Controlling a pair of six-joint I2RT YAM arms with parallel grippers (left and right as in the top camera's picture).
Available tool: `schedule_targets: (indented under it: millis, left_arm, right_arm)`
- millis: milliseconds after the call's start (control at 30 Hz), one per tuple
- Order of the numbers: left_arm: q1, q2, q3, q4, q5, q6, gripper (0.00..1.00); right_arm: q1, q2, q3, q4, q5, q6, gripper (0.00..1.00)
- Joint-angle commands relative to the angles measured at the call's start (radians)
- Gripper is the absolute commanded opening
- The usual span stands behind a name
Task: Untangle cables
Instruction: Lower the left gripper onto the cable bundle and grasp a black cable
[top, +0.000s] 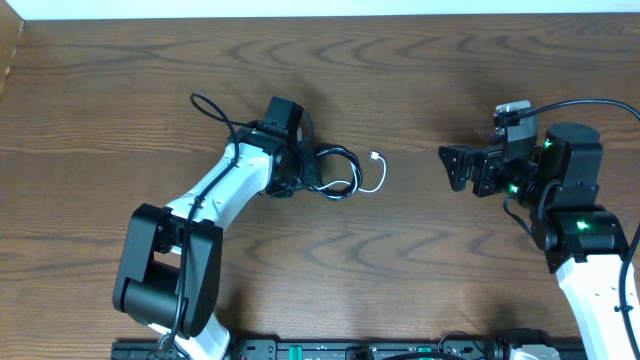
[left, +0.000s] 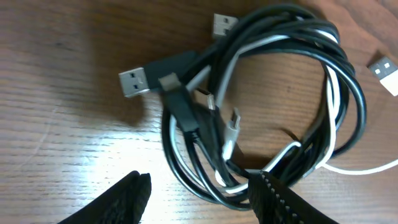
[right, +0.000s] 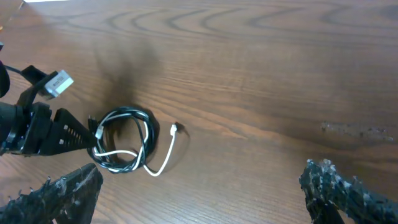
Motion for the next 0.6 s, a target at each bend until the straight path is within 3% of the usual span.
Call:
schedule_targets:
  millis: [0, 567]
  left_arm:
    - [0.000, 0.008, 0.014, -0.003, -0.037, -0.042, 0.56]
    - [0.000, 0.016, -0.013, 0.004, -0.064, -0.090, 0.54]
  right_arm:
    - [0.004, 0.001, 0.024, -0.003, 0.005, -0.005, 0.99]
    - [0.004, 0.001, 0.024, -0.003, 0.006, -0.006, 0.99]
